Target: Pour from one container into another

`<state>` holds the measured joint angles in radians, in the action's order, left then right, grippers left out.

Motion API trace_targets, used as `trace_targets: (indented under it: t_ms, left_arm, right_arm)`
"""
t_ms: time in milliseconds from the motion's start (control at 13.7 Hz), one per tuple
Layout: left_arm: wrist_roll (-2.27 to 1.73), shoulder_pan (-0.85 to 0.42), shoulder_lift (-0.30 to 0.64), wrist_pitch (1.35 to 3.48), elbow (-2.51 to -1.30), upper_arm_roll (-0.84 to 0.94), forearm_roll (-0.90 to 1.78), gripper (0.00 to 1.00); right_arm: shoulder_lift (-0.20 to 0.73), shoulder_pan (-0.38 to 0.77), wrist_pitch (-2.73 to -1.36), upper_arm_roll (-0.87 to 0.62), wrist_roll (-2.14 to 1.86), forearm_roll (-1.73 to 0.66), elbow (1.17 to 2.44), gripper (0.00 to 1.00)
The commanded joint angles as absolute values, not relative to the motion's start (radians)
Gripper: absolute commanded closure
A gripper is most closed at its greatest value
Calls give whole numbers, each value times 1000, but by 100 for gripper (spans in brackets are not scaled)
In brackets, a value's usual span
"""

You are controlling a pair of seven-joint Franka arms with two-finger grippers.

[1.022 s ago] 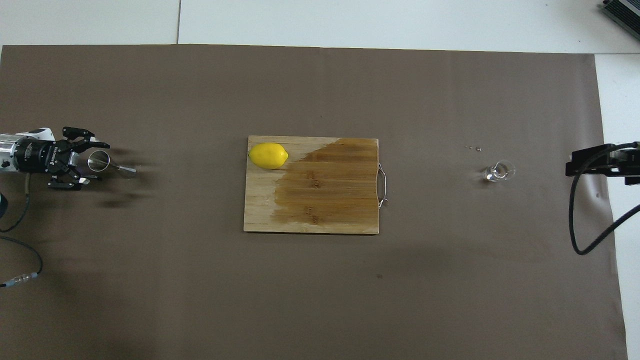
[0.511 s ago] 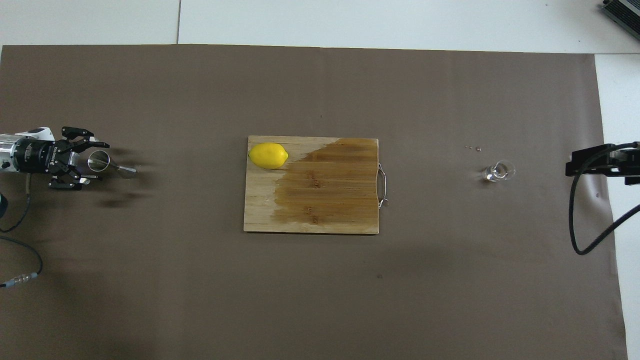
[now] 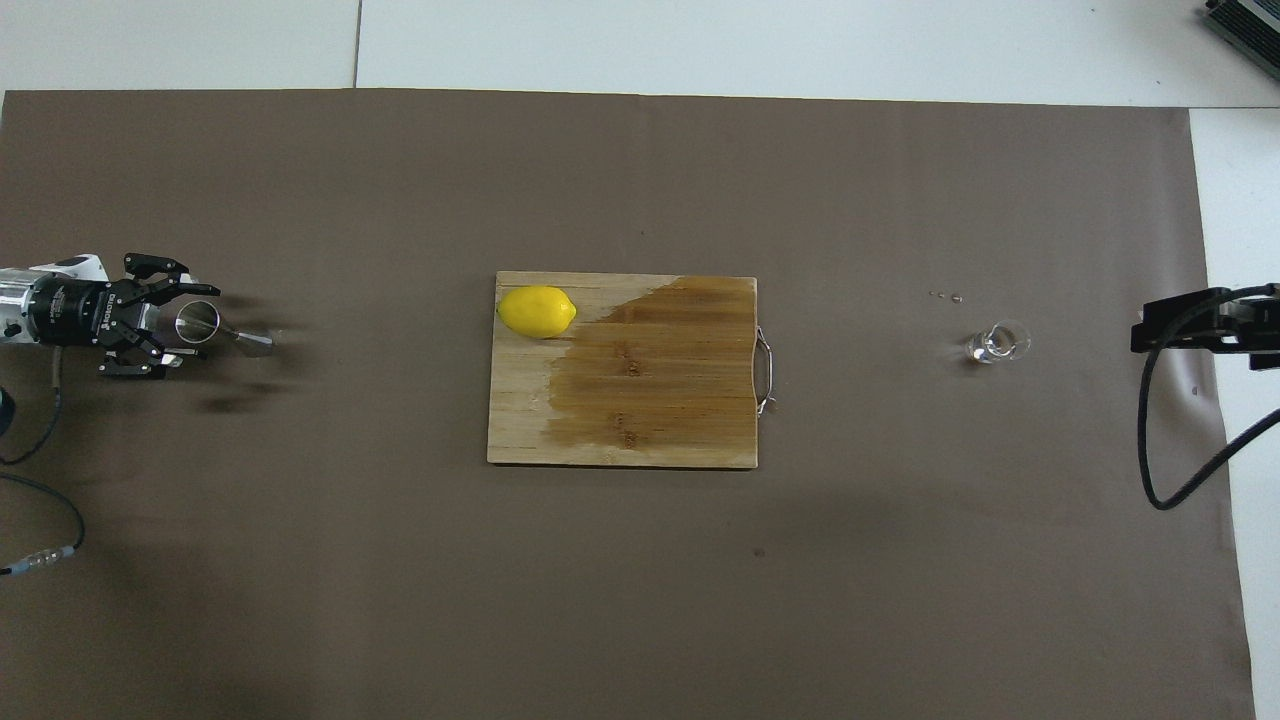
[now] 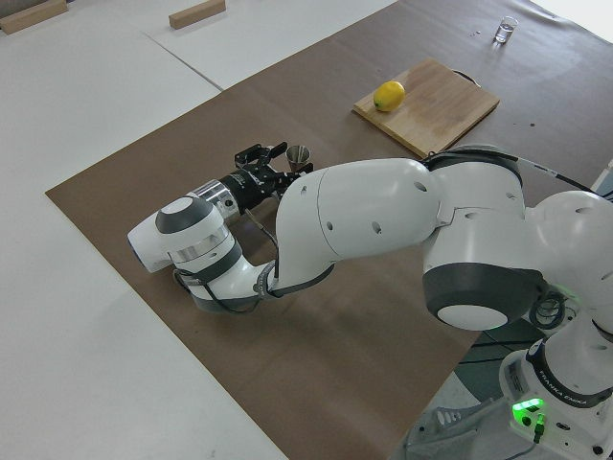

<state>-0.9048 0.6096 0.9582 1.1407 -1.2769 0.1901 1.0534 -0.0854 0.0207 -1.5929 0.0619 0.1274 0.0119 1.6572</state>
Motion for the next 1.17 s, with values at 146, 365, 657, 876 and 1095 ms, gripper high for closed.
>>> trace_targets:
  t_ms: [146, 365, 657, 876, 1095]
  left_arm:
    - [-893, 624, 960, 1150, -1285, 206, 1037, 46]
    - [-893, 637, 960, 1150, -1284, 209, 1039, 59]
    - [-894, 637, 960, 1150, -1282, 219, 1039, 65]
    - [-897, 626, 959, 1147, -1279, 224, 1043, 65]
    - [-908, 591, 951, 1138, -1284, 235, 1080, 64]
  right_arm:
    - [-103, 18, -1595, 60, 133, 14, 1672, 0]
    - [-103, 18, -1594, 60, 133, 14, 1672, 0]
    - [-103, 18, -1595, 60, 133, 15, 1672, 0]
    - [-103, 18, -1594, 60, 135, 14, 1672, 0]
    - [-103, 18, -1594, 60, 133, 14, 1672, 0]
